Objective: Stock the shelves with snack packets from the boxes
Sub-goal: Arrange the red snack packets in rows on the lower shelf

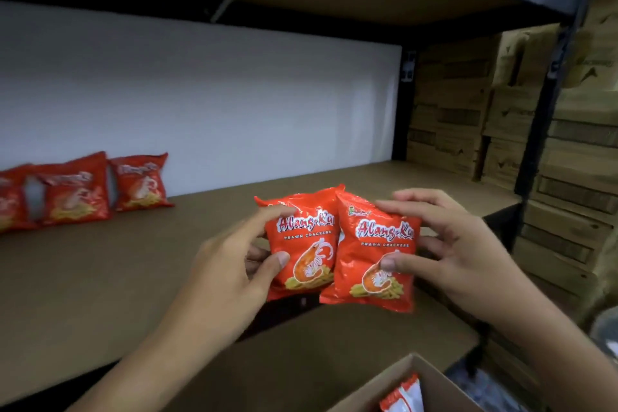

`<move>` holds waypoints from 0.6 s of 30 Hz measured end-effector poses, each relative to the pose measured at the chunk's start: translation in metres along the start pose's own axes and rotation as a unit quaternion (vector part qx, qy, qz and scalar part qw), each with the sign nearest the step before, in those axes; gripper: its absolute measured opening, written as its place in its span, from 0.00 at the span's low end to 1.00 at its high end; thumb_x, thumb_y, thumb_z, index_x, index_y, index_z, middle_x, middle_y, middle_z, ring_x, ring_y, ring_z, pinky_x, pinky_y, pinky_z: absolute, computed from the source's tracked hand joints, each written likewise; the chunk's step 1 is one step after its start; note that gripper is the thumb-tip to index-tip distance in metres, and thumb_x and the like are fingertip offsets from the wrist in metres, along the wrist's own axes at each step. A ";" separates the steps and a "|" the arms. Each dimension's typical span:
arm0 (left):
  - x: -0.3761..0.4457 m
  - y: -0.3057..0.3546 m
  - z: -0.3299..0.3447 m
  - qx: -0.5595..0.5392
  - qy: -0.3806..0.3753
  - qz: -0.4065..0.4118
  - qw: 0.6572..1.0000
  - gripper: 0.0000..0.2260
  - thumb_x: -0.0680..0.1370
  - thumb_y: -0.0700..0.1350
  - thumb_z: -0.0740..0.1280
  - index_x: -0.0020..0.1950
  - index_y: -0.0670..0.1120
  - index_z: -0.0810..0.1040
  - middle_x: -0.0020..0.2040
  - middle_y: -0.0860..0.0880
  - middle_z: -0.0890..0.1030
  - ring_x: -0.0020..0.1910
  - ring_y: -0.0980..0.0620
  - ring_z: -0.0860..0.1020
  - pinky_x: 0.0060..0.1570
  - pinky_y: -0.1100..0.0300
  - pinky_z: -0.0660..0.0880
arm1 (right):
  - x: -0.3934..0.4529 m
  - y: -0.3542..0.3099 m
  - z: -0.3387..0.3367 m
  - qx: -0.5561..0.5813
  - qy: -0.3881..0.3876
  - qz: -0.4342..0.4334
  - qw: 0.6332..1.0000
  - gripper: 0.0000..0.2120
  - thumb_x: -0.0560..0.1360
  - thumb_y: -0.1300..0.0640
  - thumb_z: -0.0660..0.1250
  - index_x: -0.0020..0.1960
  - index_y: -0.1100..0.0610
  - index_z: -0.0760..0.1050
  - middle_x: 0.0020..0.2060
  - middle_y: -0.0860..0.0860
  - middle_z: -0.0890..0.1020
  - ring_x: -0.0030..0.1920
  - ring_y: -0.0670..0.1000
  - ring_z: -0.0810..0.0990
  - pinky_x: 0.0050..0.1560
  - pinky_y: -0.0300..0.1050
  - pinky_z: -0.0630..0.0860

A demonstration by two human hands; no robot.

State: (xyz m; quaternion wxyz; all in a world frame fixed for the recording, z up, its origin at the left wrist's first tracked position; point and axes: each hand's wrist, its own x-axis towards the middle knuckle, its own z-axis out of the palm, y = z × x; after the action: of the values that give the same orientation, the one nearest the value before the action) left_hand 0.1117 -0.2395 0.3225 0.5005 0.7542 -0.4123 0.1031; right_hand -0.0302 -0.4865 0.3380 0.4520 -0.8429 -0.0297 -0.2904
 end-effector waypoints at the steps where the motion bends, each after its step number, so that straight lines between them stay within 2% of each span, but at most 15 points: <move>1: 0.003 -0.005 -0.012 0.012 0.011 -0.006 1.000 0.23 0.77 0.41 0.72 0.63 0.67 0.75 0.48 0.67 0.78 0.44 0.57 0.84 0.43 0.63 0.80 | 0.013 -0.001 0.011 -0.001 -0.009 -0.005 1.000 0.28 0.64 0.50 0.78 0.62 0.36 0.77 0.64 0.37 0.68 0.65 0.42 0.74 0.51 0.43 0.82; 3: 0.008 -0.019 -0.033 0.033 0.027 -0.020 0.999 0.23 0.77 0.40 0.72 0.62 0.67 0.76 0.47 0.68 0.78 0.43 0.58 0.84 0.42 0.64 0.80 | 0.039 0.001 0.036 -0.003 -0.019 -0.019 1.000 0.28 0.66 0.49 0.77 0.63 0.34 0.76 0.65 0.37 0.67 0.65 0.41 0.73 0.52 0.39 0.81; 6: 0.021 -0.047 -0.059 0.057 0.058 -0.048 0.996 0.22 0.77 0.39 0.71 0.62 0.64 0.76 0.48 0.60 0.80 0.42 0.59 0.84 0.40 0.64 0.81 | 0.081 0.014 0.076 -0.009 -0.010 -0.046 0.999 0.29 0.68 0.55 0.79 0.63 0.34 0.75 0.66 0.39 0.66 0.64 0.41 0.74 0.54 0.35 0.78; 8: 0.035 -0.067 -0.072 0.066 0.079 -0.071 0.992 0.22 0.78 0.38 0.71 0.62 0.63 0.75 0.50 0.56 0.79 0.42 0.60 0.83 0.40 0.64 0.81 | 0.110 0.024 0.105 -0.038 -0.006 -0.057 0.998 0.29 0.70 0.58 0.78 0.63 0.34 0.74 0.67 0.42 0.65 0.65 0.44 0.73 0.59 0.40 0.78; 10: 0.051 -0.087 -0.081 0.082 0.093 -0.083 0.989 0.21 0.78 0.36 0.70 0.63 0.61 0.75 0.48 0.56 0.78 0.42 0.62 0.82 0.40 0.67 0.80 | 0.137 0.033 0.132 -0.066 0.000 -0.064 0.996 0.29 0.71 0.60 0.76 0.64 0.35 0.74 0.67 0.44 0.66 0.67 0.45 0.71 0.65 0.45 0.75; 11: 0.059 -0.095 -0.084 0.090 0.099 -0.088 0.987 0.21 0.79 0.36 0.69 0.63 0.60 0.75 0.48 0.56 0.78 0.42 0.61 0.81 0.42 0.66 0.80 | 0.150 0.038 0.144 -0.070 0.001 -0.070 0.995 0.30 0.72 0.62 0.75 0.64 0.35 0.74 0.67 0.45 0.67 0.67 0.46 0.71 0.66 0.43 0.73; 12: 0.067 -0.104 -0.086 0.098 0.103 -0.094 0.985 0.21 0.79 0.36 0.68 0.64 0.59 0.74 0.49 0.53 0.78 0.44 0.58 0.81 0.44 0.64 0.81 | 0.163 0.042 0.155 -0.071 -0.003 -0.073 0.995 0.30 0.72 0.64 0.73 0.64 0.35 0.73 0.66 0.47 0.68 0.66 0.46 0.72 0.66 0.36 0.71; 14: 0.084 -0.123 -0.086 0.109 0.109 -0.104 0.983 0.22 0.79 0.37 0.69 0.68 0.58 0.72 0.54 0.48 0.79 0.49 0.54 0.80 0.46 0.63 0.81 | 0.187 0.049 0.175 -0.069 -0.015 -0.059 0.996 0.32 0.73 0.68 0.69 0.63 0.35 0.72 0.65 0.50 0.69 0.63 0.47 0.73 0.56 0.20 0.65; 15: 0.092 -0.131 -0.084 0.108 0.107 -0.110 0.982 0.24 0.78 0.38 0.70 0.69 0.57 0.71 0.57 0.48 0.78 0.52 0.55 0.79 0.48 0.66 0.80 | 0.197 0.052 0.183 -0.066 -0.015 -0.048 0.997 0.32 0.73 0.69 0.67 0.64 0.36 0.72 0.65 0.51 0.69 0.61 0.46 0.73 0.51 0.17 0.64; 16: 0.099 -0.140 -0.082 0.104 0.107 -0.113 0.982 0.25 0.77 0.39 0.72 0.70 0.57 0.70 0.61 0.49 0.77 0.56 0.55 0.78 0.52 0.65 0.79 | 0.207 0.055 0.190 -0.064 -0.013 -0.036 0.997 0.31 0.74 0.71 0.65 0.66 0.39 0.72 0.65 0.52 0.68 0.57 0.45 0.73 0.47 0.16 0.64; 18: 0.114 -0.155 -0.076 0.106 0.117 -0.126 0.979 0.30 0.73 0.40 0.76 0.71 0.57 0.69 0.64 0.49 0.75 0.63 0.51 0.76 0.61 0.54 0.78 | 0.224 0.060 0.201 -0.063 -0.005 -0.021 0.998 0.32 0.73 0.74 0.61 0.69 0.46 0.72 0.66 0.53 0.65 0.51 0.42 0.74 0.45 0.17 0.64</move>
State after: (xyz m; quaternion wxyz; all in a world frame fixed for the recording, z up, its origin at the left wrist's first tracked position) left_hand 0.3160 -0.2101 0.3200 0.4711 0.8318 -0.2392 0.1701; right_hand 0.2674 -0.4126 0.3240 0.3914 -0.8704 -0.0308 -0.2971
